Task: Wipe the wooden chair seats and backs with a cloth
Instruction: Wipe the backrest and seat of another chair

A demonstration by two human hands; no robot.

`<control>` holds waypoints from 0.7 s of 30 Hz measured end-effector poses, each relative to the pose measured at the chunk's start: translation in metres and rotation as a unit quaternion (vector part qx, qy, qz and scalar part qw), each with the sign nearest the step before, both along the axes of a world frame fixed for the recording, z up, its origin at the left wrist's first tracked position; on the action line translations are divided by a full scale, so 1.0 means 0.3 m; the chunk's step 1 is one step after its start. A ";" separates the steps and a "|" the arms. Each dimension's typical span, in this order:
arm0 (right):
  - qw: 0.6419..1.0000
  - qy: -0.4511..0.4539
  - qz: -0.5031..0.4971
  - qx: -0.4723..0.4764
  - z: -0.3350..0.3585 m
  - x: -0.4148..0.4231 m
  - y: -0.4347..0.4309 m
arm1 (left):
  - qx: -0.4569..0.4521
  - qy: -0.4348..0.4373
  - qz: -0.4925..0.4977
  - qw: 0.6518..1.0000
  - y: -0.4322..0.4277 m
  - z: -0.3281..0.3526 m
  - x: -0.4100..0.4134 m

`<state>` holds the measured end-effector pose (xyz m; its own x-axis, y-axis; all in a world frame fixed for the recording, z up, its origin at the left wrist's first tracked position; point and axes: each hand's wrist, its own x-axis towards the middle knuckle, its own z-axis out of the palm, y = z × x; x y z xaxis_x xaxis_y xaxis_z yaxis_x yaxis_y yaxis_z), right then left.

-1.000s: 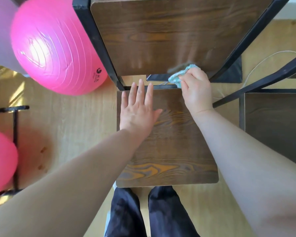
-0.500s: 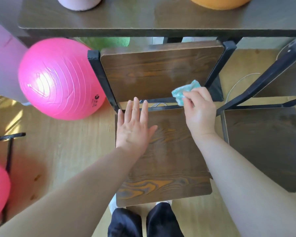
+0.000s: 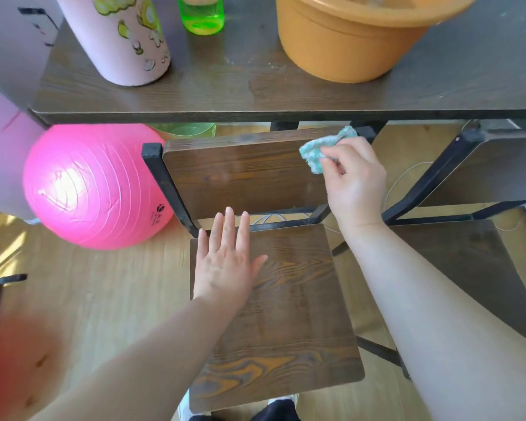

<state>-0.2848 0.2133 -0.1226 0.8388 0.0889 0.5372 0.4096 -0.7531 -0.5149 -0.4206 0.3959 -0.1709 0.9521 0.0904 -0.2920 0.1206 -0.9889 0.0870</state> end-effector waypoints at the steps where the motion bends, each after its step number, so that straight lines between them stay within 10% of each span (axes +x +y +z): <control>1: 1.000 0.005 -0.007 0.004 -0.017 -0.002 -0.002 | -0.002 0.004 -0.001 1.000 -0.005 -0.012 -0.004; 21: 0.985 0.166 0.029 -0.028 -0.512 -0.081 0.001 | -0.021 0.057 0.059 0.996 -0.025 -0.223 0.021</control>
